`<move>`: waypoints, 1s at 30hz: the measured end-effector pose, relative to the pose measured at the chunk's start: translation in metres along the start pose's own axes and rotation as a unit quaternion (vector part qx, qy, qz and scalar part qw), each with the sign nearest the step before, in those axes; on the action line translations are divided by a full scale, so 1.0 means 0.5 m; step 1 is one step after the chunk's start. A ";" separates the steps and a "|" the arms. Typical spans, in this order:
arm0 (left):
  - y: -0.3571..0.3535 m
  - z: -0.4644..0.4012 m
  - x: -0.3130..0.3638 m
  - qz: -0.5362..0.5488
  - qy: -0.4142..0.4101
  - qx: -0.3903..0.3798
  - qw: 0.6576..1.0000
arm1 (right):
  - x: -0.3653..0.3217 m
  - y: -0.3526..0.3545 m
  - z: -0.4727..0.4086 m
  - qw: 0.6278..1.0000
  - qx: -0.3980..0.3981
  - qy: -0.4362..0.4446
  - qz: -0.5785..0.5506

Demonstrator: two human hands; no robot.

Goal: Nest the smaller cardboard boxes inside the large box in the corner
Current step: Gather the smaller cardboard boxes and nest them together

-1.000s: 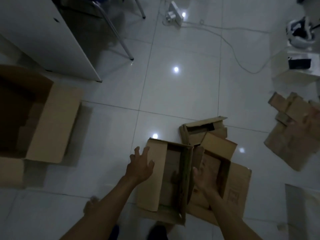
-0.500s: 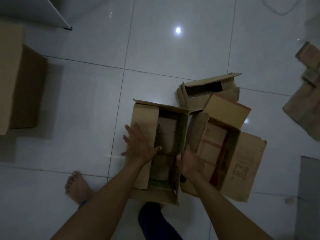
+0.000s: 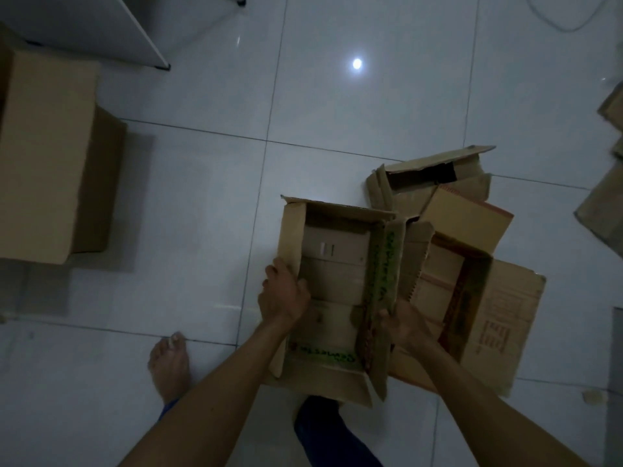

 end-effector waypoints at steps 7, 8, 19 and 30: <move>0.181 -0.028 -0.074 0.013 -0.065 0.072 0.995 | -0.066 0.014 0.035 0.993 0.105 0.003 -0.045; 0.210 -0.036 -0.080 0.013 -0.079 0.083 0.993 | -0.090 0.012 0.037 0.992 0.110 0.010 -0.060; 0.485 -0.202 -0.151 -0.064 -0.106 0.174 0.977 | -0.425 -0.053 -0.037 0.985 0.081 0.079 -0.128; 0.585 -0.333 -0.291 -0.128 -0.004 0.097 0.987 | -0.644 -0.162 -0.097 0.980 0.049 0.108 -0.161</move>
Point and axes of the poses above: each hand's wrist, its own z-axis away from the middle knuckle, its own y-axis out of the back of the hand, x = y × z, the point moved 10 cm from there along -z, towards the middle knuckle
